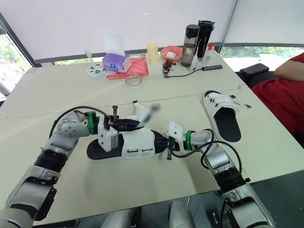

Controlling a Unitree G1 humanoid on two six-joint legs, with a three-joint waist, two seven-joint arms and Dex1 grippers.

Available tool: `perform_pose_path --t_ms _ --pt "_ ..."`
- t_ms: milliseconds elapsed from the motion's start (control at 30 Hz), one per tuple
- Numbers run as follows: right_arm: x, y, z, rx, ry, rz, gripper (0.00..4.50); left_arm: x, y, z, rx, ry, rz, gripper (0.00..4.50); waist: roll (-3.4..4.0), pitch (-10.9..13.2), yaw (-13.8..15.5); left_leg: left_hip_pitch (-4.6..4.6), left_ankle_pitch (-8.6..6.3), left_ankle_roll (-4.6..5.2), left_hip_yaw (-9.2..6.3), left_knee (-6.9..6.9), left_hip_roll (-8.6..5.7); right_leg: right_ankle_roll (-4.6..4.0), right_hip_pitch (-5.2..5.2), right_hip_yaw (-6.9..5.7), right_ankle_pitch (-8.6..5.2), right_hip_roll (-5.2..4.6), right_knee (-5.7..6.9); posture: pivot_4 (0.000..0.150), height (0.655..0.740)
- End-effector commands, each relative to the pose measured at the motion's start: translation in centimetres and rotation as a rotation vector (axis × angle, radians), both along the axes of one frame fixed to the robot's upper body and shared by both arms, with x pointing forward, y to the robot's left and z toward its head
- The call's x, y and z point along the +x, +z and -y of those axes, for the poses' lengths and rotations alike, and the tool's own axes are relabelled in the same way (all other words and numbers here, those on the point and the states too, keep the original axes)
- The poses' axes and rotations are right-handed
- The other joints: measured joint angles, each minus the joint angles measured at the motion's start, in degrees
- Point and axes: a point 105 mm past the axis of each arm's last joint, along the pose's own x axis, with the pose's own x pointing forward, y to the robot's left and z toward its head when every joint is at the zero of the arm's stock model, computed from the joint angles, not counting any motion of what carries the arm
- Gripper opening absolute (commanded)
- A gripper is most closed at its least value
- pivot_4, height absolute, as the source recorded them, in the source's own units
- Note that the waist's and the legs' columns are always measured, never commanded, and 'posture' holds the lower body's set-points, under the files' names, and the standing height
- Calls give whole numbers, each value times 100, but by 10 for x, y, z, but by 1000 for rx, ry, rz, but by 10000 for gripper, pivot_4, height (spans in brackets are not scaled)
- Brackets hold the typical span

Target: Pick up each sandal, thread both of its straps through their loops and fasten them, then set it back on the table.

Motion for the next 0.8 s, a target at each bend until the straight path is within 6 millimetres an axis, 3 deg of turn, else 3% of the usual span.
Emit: perform_pose_path --t_ms 33,133,233,467,600,700,800 --pt "-1 -23 4 -51 -44 -55 440 -7 7 -12 24 -90 243 426 -1 -1 8 0 0 0 0 1 -1 0 0 0 0 0 0 1500 7400" --pt "1 -23 4 -49 -45 -54 440 -6 6 -17 16 -110 302 426 -2 -1 9 0 1 1 1 1 -6 3 0 -2 1 3 2 1500 7400" --pt "4 -22 3 -47 -51 -50 440 -1 3 -23 -7 -64 287 7465 -1 -1 -17 3 1 2 4 1 -6 21 2 -2 10 4 4 1500 7400" --pt "4 -25 4 -49 -54 -52 440 12 -4 -41 -92 92 221 40982 -2 -1 -32 11 1 2 4 1 -6 23 6 -3 10 10 9 1500 7400" --pt "3 -27 4 -52 -49 -57 440 18 -14 -57 -116 214 135 40982 -1 -1 -28 24 1 2 2 -5 -4 24 12 -3 9 14 15 1500 7400" --pt "4 -29 3 -54 -44 -60 440 25 -25 -75 -265 447 -162 40982 4 -4 -45 45 0 1 5 -11 -1 26 31 1 8 9 13 1500 7400" --pt "5 -30 3 -54 -40 -62 440 19 -20 -84 -456 579 -486 40982 0 -1 -43 56 -2 1 3 -18 14 20 37 7 0 6 14 1500 7400"
